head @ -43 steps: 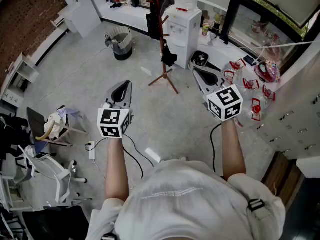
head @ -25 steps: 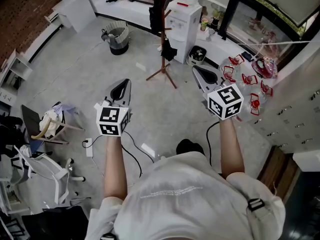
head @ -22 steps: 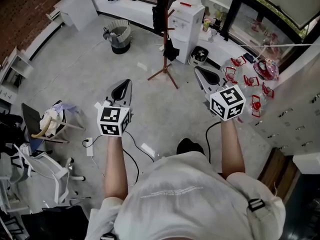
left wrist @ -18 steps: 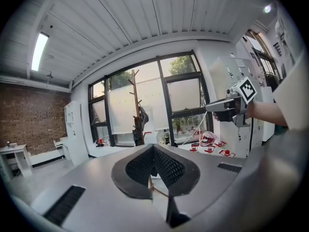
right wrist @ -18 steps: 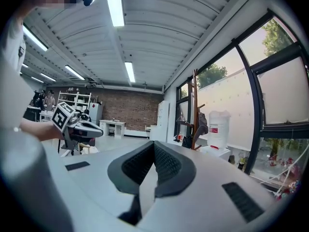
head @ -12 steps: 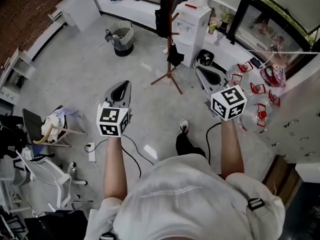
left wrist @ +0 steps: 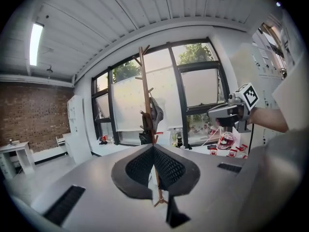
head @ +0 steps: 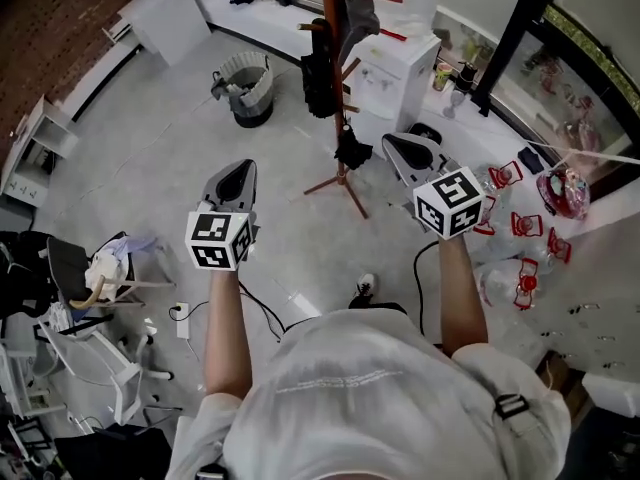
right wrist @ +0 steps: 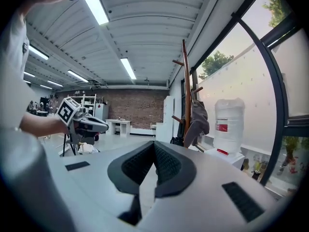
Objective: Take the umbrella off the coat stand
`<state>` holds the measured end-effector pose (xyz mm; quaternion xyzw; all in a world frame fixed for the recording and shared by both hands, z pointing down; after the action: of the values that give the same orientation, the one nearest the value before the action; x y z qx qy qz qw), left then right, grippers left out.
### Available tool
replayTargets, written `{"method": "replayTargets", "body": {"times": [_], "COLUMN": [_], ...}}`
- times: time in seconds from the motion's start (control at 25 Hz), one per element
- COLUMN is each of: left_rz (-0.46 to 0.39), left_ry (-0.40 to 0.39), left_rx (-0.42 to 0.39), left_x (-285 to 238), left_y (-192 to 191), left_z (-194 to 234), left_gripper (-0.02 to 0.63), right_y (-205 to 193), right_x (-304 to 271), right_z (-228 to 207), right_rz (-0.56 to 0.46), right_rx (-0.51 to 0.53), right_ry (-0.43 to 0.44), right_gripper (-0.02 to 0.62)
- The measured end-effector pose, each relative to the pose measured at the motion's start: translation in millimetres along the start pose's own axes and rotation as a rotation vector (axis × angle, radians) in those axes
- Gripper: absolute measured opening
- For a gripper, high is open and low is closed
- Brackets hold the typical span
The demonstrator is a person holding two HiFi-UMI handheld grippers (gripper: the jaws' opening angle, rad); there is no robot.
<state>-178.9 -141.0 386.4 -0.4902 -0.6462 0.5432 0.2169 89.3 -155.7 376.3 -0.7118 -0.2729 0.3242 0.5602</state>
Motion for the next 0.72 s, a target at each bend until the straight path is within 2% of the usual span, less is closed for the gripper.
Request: {"method": "replayTargets", "body": {"times": [0.2,0.4,0.72], "left_rz": [0.022,0.047,0.107], "left_ry": [-0.008,-0.037,-0.165], "left_rx": [0.008,0.061,0.062], "left_x": [-72,-130,-232], "left_y": [8,0,-22], "left_z": [6,19,40], "left_gripper": [0.015,0.025,0.227], "right_y": [-4,-5,-17], "right_x": [-31,-53,-98], "right_z": [-55,-88,-121], "right_rz": [0.036,0.056,0.075], "right_rx": [-0.030,-0.046,-0.111], "right_ry": [0.009,-0.018,-0.148], "right_gripper": [0.025,0.025,0.025]}}
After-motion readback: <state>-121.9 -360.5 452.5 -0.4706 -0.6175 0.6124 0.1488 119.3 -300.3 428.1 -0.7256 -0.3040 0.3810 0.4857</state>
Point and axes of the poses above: the fingertips, and each gripper's own axes: x backward along the fingers, z to its left, y out of its top, the point moved 3 cm from there along x, backward along the fingers, and after that the axes turned 11 degrees about -x, right-handed, at the moved point
